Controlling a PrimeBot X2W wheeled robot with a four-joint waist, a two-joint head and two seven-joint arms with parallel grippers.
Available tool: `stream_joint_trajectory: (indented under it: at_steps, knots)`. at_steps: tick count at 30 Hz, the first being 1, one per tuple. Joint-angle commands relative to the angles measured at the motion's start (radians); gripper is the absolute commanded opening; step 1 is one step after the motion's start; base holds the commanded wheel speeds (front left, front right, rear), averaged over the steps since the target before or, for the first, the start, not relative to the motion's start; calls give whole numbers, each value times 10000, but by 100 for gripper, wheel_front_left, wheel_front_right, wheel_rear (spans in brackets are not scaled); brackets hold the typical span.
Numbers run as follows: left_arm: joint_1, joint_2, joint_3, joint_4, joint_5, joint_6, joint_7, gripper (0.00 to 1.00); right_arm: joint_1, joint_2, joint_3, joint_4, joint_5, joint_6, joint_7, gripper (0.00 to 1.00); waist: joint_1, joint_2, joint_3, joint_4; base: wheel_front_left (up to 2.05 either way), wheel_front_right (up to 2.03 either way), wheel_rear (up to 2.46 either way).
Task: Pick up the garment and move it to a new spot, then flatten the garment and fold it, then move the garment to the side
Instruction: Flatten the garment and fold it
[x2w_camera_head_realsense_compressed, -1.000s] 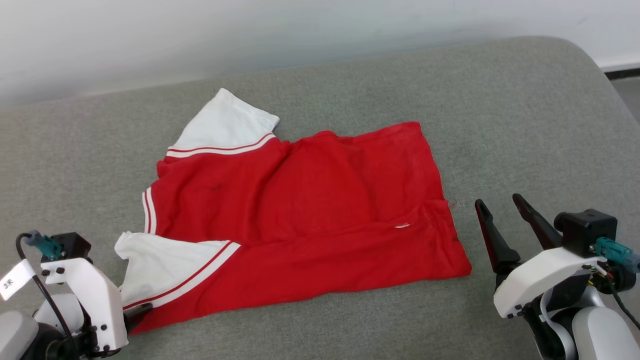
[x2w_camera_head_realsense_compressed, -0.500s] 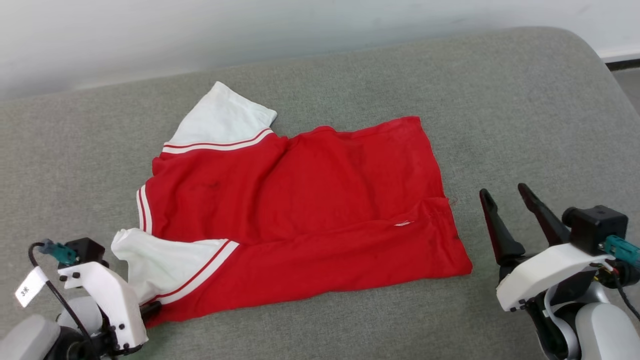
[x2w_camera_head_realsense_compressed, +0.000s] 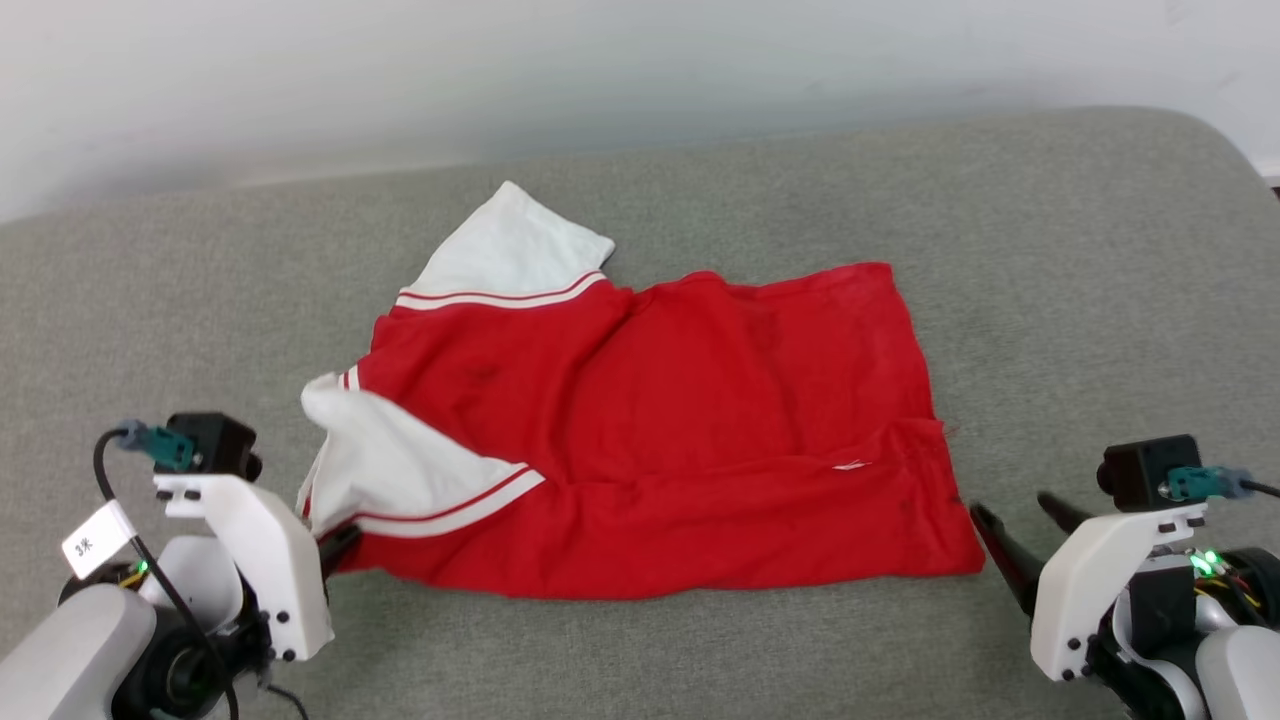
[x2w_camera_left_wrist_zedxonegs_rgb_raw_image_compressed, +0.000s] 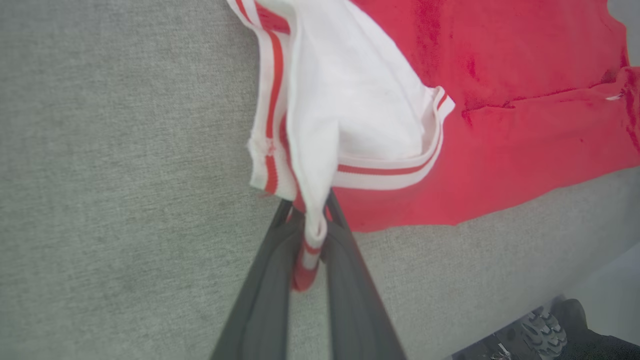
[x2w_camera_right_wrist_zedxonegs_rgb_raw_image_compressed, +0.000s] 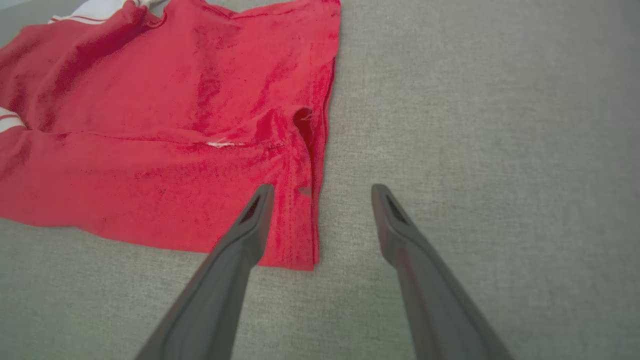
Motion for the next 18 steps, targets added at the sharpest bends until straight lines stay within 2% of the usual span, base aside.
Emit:
stream_joint_trajectory:
  at_steps: [1,6,17,18]
  knots:
    - [-172,32,12,-123,108,53,-67,0,-32,-133,53,95,124,-8,344,100,0,0,181,149,0,0,0]
    - [-508,29,-14,-771,416,153,-152,0,-591,-538,392,351,719,-6,2049,100,0,0,690,418,0,0,0]
    - [-654,-199,-60,-937,535,137,-368,0,-1173,-444,1549,1583,1278,0,3614,100,0,0,1313,741,0,0,0]
    - [-648,-208,-58,-910,527,119,-399,0,-1171,-408,1650,1662,1388,11,3694,48,0,0,1328,752,0,0,0]
